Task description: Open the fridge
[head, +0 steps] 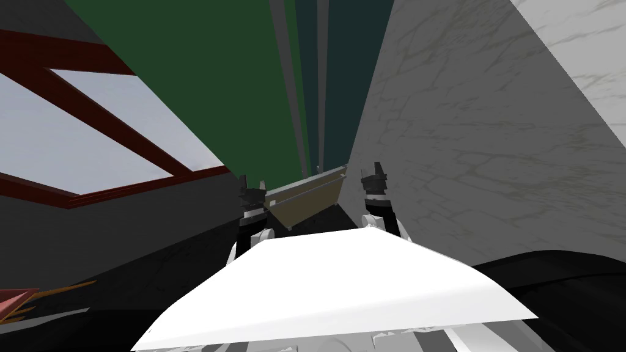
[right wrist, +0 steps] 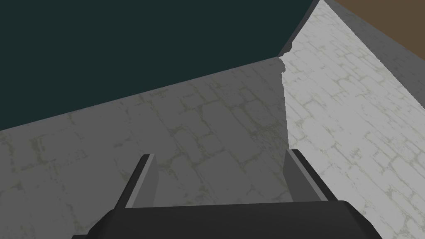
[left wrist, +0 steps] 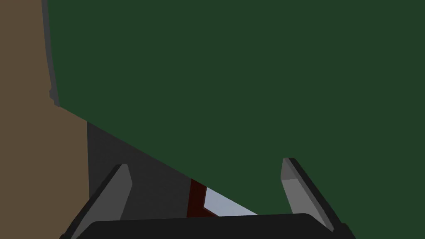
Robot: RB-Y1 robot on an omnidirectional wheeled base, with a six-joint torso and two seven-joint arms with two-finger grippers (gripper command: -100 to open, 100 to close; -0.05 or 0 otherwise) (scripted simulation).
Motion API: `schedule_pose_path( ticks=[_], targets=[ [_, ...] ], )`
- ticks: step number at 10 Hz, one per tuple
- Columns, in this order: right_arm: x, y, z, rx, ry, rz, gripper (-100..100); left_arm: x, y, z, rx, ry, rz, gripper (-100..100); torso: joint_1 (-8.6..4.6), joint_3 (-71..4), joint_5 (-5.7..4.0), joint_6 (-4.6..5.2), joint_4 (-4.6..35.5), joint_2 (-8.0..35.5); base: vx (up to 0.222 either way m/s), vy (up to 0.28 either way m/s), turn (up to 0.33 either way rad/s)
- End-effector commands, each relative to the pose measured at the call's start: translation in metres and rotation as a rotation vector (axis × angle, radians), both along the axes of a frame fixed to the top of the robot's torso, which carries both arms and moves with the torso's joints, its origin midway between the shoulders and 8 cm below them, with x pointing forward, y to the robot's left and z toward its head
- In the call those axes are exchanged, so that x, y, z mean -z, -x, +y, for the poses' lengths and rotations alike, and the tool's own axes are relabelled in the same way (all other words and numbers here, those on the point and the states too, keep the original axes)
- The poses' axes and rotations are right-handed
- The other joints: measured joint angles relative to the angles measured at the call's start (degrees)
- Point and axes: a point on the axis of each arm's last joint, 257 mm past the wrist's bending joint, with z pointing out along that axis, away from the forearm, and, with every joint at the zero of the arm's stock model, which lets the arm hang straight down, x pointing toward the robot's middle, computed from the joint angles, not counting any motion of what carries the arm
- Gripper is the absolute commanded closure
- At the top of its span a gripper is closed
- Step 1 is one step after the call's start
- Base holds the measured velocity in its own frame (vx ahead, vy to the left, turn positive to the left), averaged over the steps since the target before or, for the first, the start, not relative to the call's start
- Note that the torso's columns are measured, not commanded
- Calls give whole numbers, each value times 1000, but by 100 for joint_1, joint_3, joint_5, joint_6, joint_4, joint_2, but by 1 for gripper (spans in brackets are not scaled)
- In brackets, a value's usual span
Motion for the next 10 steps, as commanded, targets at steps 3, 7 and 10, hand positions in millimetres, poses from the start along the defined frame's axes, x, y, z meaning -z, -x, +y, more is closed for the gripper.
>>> schedule_pose_path(
  ticks=[3, 7, 10],
  targets=[
    [0, 0, 0, 0, 0, 0, 0, 0, 0, 0, 0, 0, 0, 0, 0, -2014, 0, 0, 1006, 1003, 0, 0, 0],
    [0, 0, 0, 0, 0, 0, 0, 0, 0, 0, 0, 0, 0, 0, 0, -5381, 0, 0, 2691, 2693, 0, 0, 0],
    [0, 0, 0, 0, 0, 0, 0, 1, -2, -4, 22, -21, 12, -100, 0, -7919, 0, 0, 3960, 3962, 5, -3, 6]
  ],
)
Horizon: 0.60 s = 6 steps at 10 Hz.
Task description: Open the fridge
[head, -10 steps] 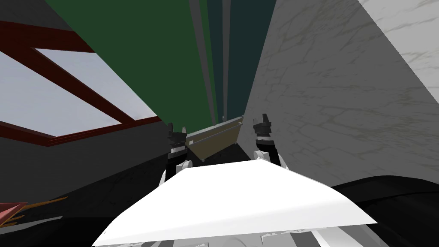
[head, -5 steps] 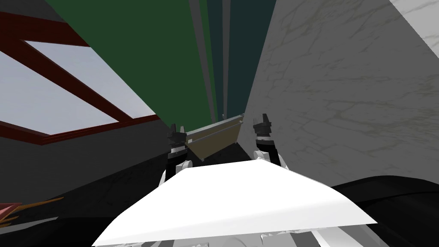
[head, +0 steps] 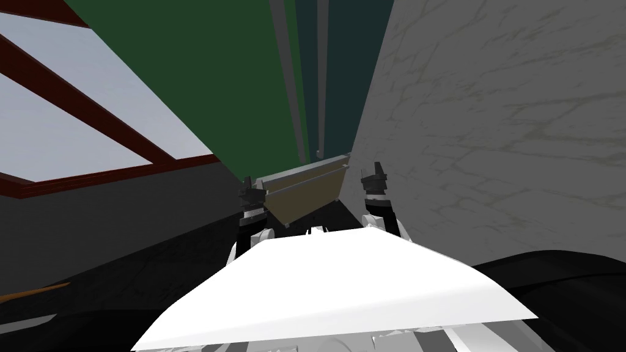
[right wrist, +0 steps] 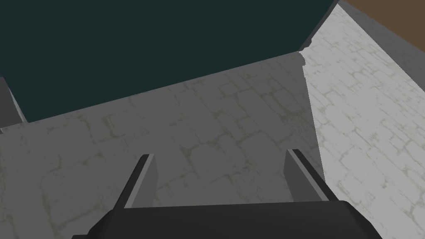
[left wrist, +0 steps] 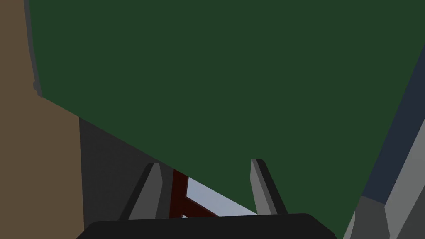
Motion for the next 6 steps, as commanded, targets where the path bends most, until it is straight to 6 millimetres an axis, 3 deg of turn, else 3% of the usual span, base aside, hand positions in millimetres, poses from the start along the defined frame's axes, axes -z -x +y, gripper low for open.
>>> schedule_pose_path(
  ticks=[1, 6],
  targets=[
    [0, 0, 0, 0, 0, 1, 0, 2, -4, -6, 38, -31, 24, -100, -1, -396, 0, 0, 188, 191, 21, -20, 35],
    [0, 0, 0, 0, 0, 1, 0, 9, -17, -16, 112, -27, 94, -100, -1, -539, 0, 0, 268, 266, 42, -31, 44]
  ],
)
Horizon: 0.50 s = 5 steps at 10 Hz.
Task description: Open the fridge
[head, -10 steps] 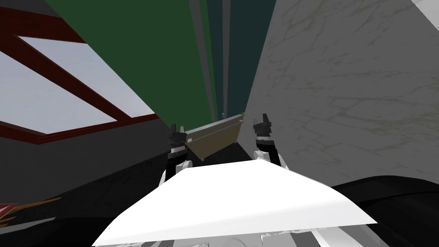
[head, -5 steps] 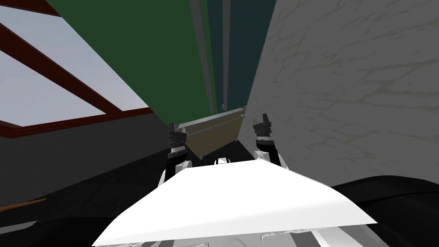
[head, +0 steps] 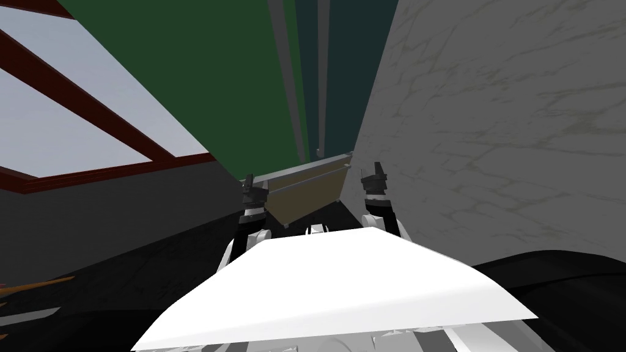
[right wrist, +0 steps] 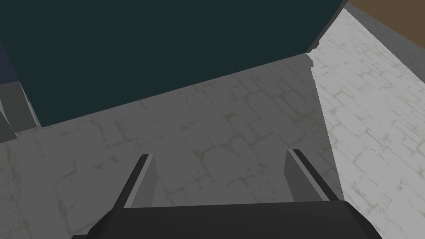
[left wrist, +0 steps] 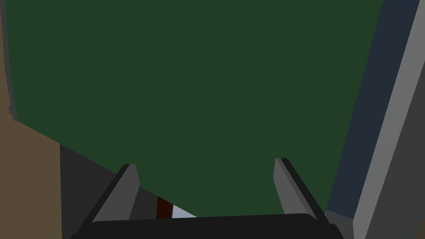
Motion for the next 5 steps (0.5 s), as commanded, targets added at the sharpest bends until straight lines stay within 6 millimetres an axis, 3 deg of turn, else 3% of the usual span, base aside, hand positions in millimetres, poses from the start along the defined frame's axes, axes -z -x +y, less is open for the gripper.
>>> schedule_pose_path(
  ticks=[1, 5],
  targets=[
    [0, 0, 0, 0, 0, 0, 0, 5, -8, -5, 35, 21, 45, -100, -1, 1, 0, 0, 0, 0, 53, -41, 54],
    [0, 0, 0, 0, 0, 0, 0, 15, -20, -12, 86, 73, 120, -100, 1, 1, 0, 0, 1, 2, 60, -48, 55]
  ],
)
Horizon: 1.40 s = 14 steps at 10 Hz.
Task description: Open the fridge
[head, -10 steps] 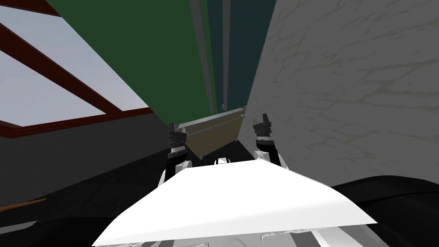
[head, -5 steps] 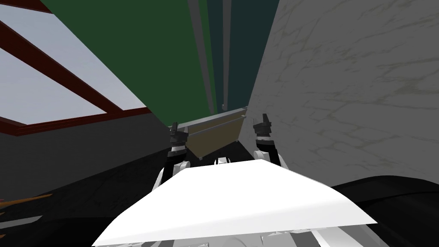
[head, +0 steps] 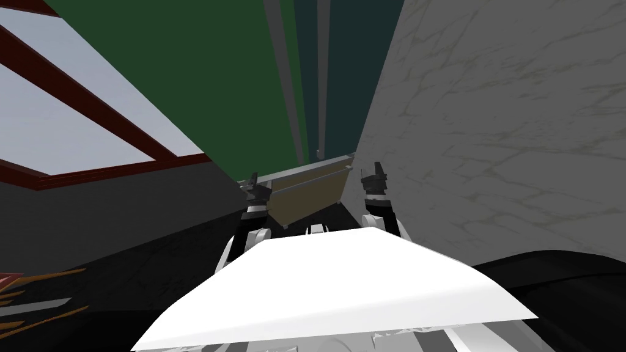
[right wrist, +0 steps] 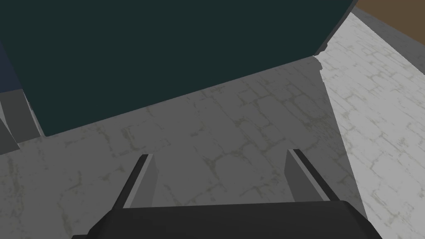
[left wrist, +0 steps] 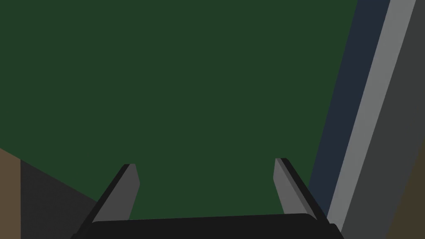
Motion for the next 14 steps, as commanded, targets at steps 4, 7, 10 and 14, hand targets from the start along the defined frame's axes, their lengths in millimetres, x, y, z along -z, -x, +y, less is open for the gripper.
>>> schedule_pose_path(
  ticks=[4, 7, 10, 14],
  targets=[
    [0, 0, 0, 0, 0, 0, 0, 13, -13, -10, 59, 68, 97, -100, -3, 2, -1, 0, 1, 4, 53, -51, 54],
    [0, 0, 0, 0, 0, 0, 0, 23, -20, -17, 95, 114, 160, -100, 3, -1, 1, 0, 0, -1, 46, -37, 56],
    [0, 0, 0, 0, 0, 0, 0, 32, -25, -25, 129, 163, 222, -100, -5, -3, -2, 0, -1, -4, 61, -58, 61],
    [0, 0, 0, 0, 0, 0, 0, 47, -30, -38, 173, 241, 309, -100, 1, 0, 0, 0, 0, 0, 65, -58, 65]
  ],
)
